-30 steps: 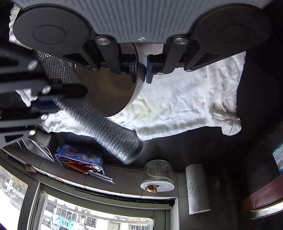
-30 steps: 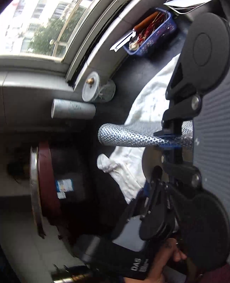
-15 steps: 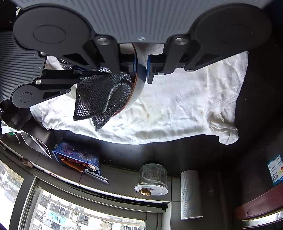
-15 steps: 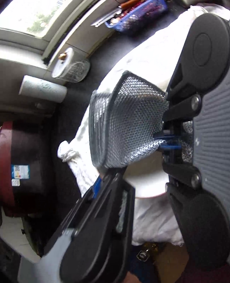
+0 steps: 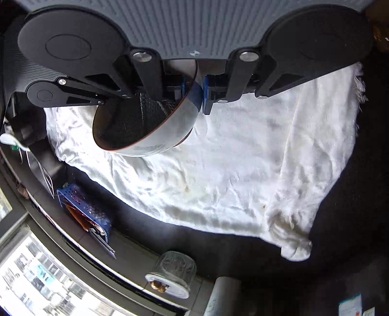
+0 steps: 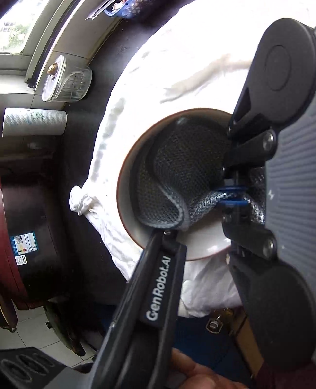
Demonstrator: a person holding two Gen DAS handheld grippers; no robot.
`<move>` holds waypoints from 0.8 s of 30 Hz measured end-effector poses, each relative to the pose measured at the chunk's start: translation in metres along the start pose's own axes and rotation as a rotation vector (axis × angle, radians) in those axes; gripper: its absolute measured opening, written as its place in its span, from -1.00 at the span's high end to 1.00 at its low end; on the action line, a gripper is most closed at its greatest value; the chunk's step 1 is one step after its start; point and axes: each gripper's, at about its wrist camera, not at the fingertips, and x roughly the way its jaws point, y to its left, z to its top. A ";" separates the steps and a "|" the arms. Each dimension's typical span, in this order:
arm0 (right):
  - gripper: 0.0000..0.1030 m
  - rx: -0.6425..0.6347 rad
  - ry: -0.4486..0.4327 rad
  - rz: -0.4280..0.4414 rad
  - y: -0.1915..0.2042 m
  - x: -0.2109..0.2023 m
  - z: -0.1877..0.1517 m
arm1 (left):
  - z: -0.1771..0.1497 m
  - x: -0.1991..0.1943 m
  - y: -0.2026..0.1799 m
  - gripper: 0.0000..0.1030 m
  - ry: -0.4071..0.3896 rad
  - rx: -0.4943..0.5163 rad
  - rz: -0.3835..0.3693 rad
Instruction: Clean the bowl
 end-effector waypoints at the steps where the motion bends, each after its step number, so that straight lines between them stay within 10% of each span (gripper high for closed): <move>1: 0.88 0.002 -0.002 -0.004 0.000 -0.001 0.000 | -0.002 0.002 0.009 0.73 0.007 -0.062 -0.039; 4: 0.88 0.013 -0.017 -0.035 -0.003 -0.003 0.000 | -0.012 0.017 0.040 0.73 0.028 -0.328 -0.209; 10: 0.89 0.028 -0.029 -0.094 -0.011 -0.009 0.006 | -0.024 0.043 0.053 0.70 0.054 -0.549 -0.371; 13: 0.91 0.041 -0.026 -0.111 -0.015 -0.009 0.007 | -0.009 0.036 0.034 0.71 0.042 -0.350 -0.292; 18: 0.92 0.057 -0.014 -0.108 -0.018 -0.007 0.006 | 0.000 0.015 -0.038 0.70 -0.062 0.292 0.029; 24: 0.91 0.033 -0.016 -0.132 -0.016 -0.007 0.008 | 0.001 0.006 -0.062 0.84 -0.106 0.537 0.093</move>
